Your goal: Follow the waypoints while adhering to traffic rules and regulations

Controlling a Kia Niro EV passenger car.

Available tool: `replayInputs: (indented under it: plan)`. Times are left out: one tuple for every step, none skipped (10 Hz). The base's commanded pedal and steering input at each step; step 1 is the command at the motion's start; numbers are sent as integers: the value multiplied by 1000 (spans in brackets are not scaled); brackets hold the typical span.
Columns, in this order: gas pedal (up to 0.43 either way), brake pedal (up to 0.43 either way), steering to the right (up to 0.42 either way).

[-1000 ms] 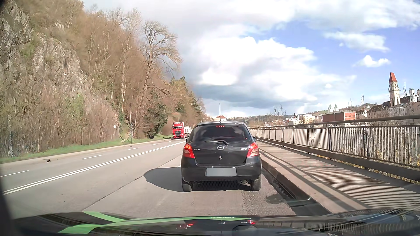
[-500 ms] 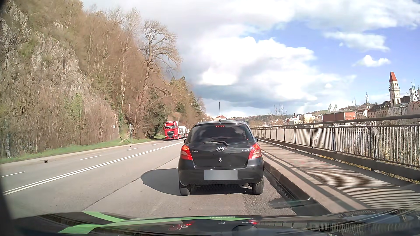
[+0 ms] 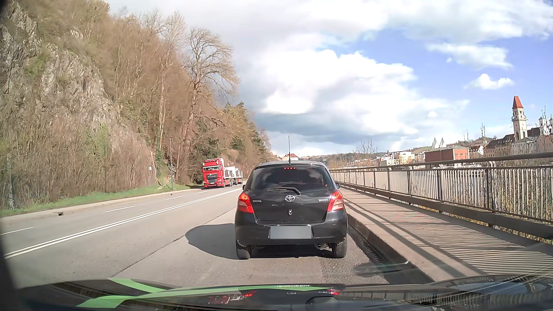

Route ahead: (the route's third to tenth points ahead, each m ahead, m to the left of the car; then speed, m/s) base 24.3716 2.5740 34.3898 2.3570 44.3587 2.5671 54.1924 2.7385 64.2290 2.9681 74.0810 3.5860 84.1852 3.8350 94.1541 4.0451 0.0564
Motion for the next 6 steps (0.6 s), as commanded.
replayInputs:
  plan:
    - [0, 232, -8]
    - [0, 232, -9]
    - [0, 244, -13]
    - [0, 244, -12]
    - [0, 232, -10]
    - [0, 232, -10]
